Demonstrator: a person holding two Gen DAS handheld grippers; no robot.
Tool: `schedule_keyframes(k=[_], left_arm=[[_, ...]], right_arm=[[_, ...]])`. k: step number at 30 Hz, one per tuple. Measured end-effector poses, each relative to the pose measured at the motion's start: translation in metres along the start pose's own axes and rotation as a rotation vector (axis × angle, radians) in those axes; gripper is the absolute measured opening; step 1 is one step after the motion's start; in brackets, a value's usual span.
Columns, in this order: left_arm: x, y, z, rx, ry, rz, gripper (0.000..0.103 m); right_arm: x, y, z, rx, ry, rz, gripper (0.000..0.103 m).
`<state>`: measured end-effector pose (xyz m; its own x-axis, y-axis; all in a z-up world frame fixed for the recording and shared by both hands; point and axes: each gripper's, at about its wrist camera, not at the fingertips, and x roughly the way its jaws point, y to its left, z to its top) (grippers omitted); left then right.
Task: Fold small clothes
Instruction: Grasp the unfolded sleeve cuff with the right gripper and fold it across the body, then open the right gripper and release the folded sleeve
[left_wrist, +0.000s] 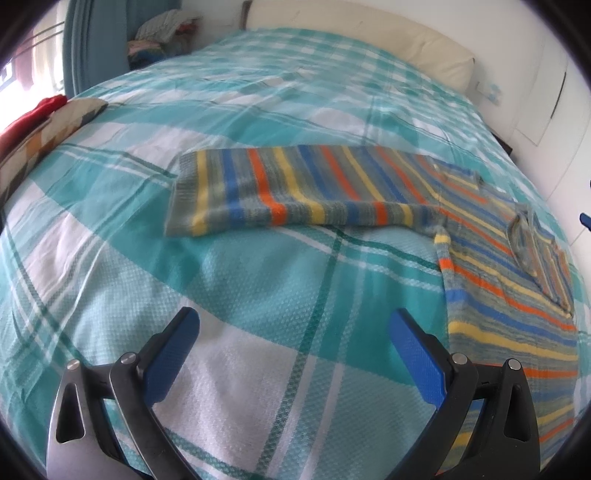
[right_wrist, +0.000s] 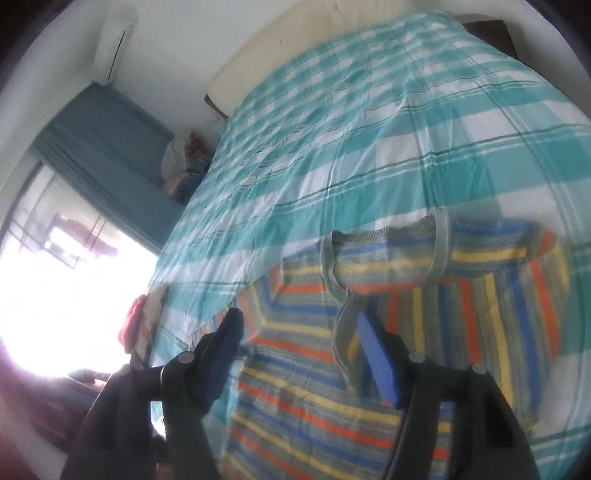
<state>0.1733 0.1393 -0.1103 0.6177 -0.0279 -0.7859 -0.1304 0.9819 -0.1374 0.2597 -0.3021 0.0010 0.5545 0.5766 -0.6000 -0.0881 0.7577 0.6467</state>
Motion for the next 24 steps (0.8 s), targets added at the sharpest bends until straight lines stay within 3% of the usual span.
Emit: schedule_keyframes(k=[5, 9, 15, 19, 24], left_arm=[[0.003, -0.002, 0.000, 0.002, 0.015, -0.001, 0.102], [0.005, -0.004, -0.001, 0.013, 0.018, 0.013, 0.102], [0.008, -0.006, -0.003, 0.019, 0.029, 0.022, 0.102], [0.011, -0.010, -0.005, 0.040, 0.034, 0.040, 0.102], [0.011, -0.011, -0.006, 0.053, 0.035, 0.047, 0.102]], right_arm=[[-0.035, -0.031, -0.023, -0.032, -0.030, -0.129, 0.068], [-0.066, -0.079, -0.060, -0.048, -0.050, -0.310, 0.070], [-0.120, -0.147, -0.113, 0.047, -0.125, -0.472, 0.070], [-0.147, -0.164, -0.137, 0.019, -0.186, -0.597, 0.070], [-0.146, -0.171, -0.153, -0.032, -0.206, -0.660, 0.072]])
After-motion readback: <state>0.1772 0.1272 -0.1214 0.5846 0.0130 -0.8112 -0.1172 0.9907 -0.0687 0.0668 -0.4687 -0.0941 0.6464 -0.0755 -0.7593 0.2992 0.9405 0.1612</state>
